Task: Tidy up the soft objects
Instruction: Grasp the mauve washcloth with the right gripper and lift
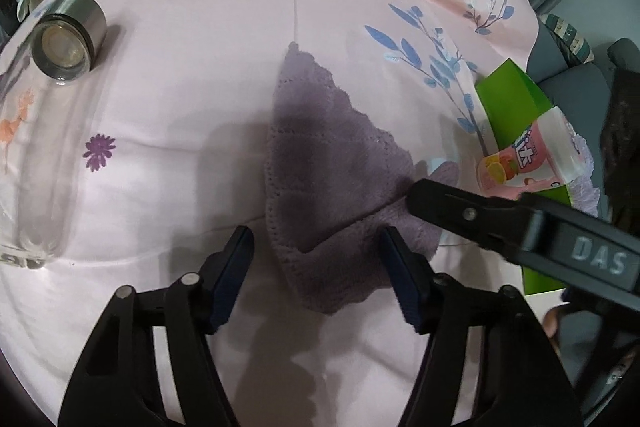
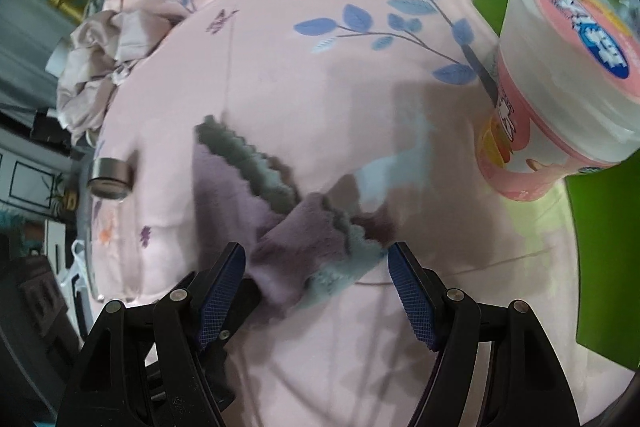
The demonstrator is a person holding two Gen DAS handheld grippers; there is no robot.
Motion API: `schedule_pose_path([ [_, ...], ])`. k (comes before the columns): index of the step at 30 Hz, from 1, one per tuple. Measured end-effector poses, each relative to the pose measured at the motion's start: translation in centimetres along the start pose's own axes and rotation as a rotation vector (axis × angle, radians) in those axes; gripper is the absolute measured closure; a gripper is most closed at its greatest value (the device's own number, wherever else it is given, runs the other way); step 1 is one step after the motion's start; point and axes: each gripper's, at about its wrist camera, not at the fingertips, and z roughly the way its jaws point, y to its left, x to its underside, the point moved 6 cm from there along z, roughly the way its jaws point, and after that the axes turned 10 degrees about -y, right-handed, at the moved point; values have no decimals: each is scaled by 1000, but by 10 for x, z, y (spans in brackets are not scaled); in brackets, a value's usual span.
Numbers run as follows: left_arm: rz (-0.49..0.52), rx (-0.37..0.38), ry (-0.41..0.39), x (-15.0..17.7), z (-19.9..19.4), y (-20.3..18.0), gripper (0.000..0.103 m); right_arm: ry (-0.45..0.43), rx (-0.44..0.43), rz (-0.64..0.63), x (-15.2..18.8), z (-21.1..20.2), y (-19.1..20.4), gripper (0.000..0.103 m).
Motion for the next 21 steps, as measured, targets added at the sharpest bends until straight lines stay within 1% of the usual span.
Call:
schedule_pose_path([
  [1, -4, 1, -4, 0, 1, 0, 44, 0, 3, -2, 0, 1, -1, 28],
  [3, -8, 11, -8, 0, 2, 0, 54, 3, 0, -4, -1, 5, -1, 28],
  [4, -15, 15, -9, 0, 2, 0, 56, 5, -4, -4, -1, 7, -1, 25],
  [6, -24, 26, -11, 0, 3, -1, 62, 9, -10, 5, -1, 11, -1, 21],
  [8, -22, 24, -10, 0, 4, -2, 63, 3, -21, 8, 0, 12, 0, 21],
  [11, -18, 36, -6, 1, 5, -4, 69, -3, -44, 7, -1, 15, 5, 21],
  [13, -14, 32, -12, 1, 5, -6, 71, -9, -66, -6, -1, 18, 10, 23],
  [14, -9, 35, -12, 1, 6, -7, 73, -10, -68, -18, -1, 19, 12, 24],
  [16, -4, 38, -13, 2, 7, -8, 75, -17, -64, -60, 0, 22, 19, 34],
  [17, -1, 36, -16, 2, 8, -9, 76, -17, -63, -71, 1, 22, 20, 38],
  [19, -4, 64, -16, 2, 8, -12, 88, -20, -75, -84, 1, 24, 23, 55],
  [20, -14, 79, -11, 4, 9, -14, 90, -8, -103, -86, 2, 26, 27, 60],
  [21, -6, 67, -20, 4, 8, -15, 90, 12, -140, -91, 4, 29, 30, 66],
])
